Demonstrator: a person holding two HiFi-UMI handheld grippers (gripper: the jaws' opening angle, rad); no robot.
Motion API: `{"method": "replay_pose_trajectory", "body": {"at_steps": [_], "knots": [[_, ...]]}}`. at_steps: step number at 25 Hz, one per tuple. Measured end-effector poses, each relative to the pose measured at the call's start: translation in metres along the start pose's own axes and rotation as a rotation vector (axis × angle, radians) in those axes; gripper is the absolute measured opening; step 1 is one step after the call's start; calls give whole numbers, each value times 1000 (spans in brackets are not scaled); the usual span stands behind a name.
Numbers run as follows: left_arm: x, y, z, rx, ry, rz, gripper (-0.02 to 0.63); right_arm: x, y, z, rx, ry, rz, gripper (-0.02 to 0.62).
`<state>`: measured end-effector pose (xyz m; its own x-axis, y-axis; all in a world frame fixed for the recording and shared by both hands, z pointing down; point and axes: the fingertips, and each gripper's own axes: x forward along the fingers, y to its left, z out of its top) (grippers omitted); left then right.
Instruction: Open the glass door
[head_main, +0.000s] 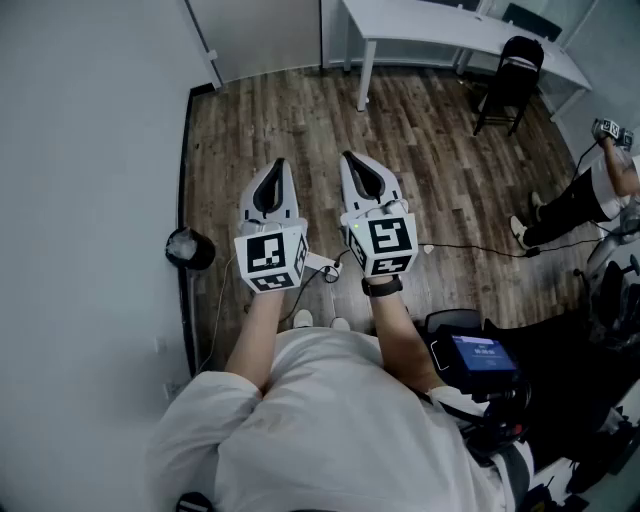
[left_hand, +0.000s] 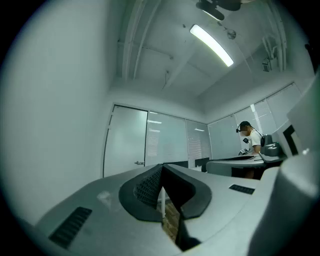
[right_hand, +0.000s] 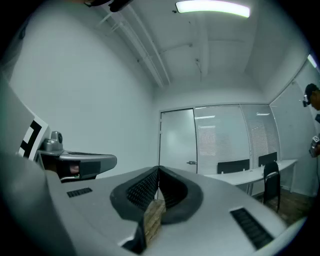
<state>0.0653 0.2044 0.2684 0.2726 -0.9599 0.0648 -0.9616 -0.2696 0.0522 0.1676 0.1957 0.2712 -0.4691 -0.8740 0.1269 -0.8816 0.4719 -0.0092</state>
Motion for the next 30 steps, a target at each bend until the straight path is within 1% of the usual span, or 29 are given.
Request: {"method": "replay_pose_trajectory", "body": {"at_steps": [8,12,16,18,20,21,23,26,28,30], "knots": [[-1,35,-5,-5,13,5,-11,21,25,3,7,-13,-11,5],[-3,48,-13,-25,25,-26,-11,27,38,0,15,-28,-20,5],[-7,60,-15,-25,16,-65,-11,34,46,4,93,-108,-33,3],[-9,68,-15,-24,14,-73,-11,38,52,7,64,-123,-56,3],[-10,76,-15,-29,13,-83,-11,45,58,10,13,-120,-75,3],[-9,80,-16,-33,12,-91,-11,49,63,11,5,-113,-66,3],[-5,85,-21,-45,13,-101,-11,57,75,7,23,-89,-17,3],[-3,87,-37,-69,16,-109,-11,53,93,-11,25,-58,48,3],[2,82,-47,-83,24,-118,-11,50,89,-26,33,-36,46,3],[10,75,-55,-101,33,-118,-11,52,71,-41,53,-2,27,3]]}}
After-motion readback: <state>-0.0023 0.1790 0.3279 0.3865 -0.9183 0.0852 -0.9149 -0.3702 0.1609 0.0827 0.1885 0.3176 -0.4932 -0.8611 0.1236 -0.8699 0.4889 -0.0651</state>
